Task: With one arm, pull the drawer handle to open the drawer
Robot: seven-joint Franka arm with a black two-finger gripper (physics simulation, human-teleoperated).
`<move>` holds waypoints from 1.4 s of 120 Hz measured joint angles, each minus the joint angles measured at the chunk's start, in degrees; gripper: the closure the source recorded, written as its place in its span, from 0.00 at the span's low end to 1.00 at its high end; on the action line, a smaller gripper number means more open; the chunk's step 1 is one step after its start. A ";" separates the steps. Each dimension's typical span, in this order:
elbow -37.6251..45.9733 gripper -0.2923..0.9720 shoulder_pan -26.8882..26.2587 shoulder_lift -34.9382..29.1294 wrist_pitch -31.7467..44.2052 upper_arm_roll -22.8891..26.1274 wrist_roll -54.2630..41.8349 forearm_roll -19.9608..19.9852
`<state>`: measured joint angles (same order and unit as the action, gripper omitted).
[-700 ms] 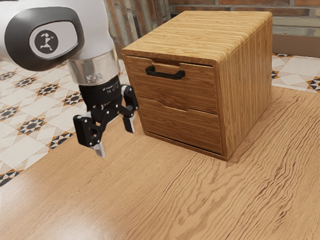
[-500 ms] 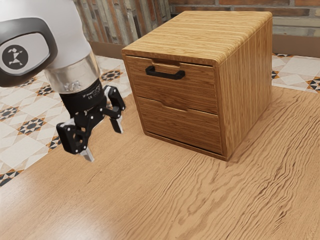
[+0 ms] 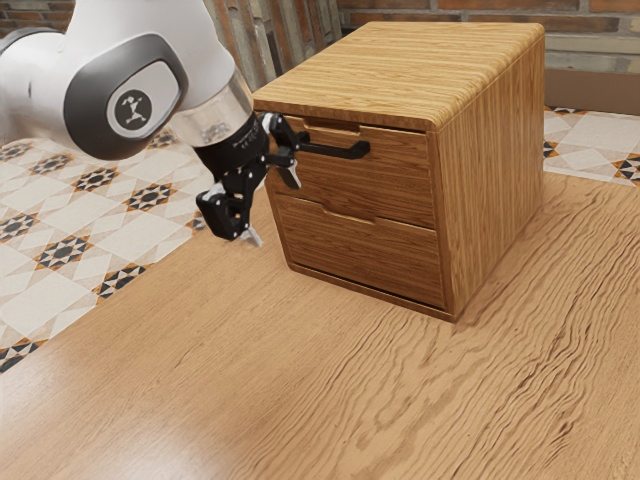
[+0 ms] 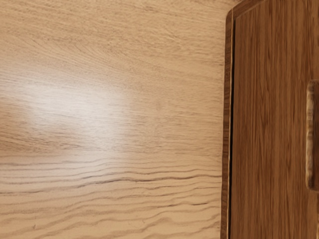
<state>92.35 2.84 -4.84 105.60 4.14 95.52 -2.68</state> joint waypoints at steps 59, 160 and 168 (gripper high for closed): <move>-7.69 0.23 0.09 6.55 2.49 -0.01 -1.56 -1.03; -8.03 0.23 -1.86 7.12 2.25 0.00 -1.92 -1.65; -7.96 0.23 -1.21 6.98 2.30 -0.06 -1.96 -1.74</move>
<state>84.38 1.63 2.14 107.89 4.07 93.56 -4.42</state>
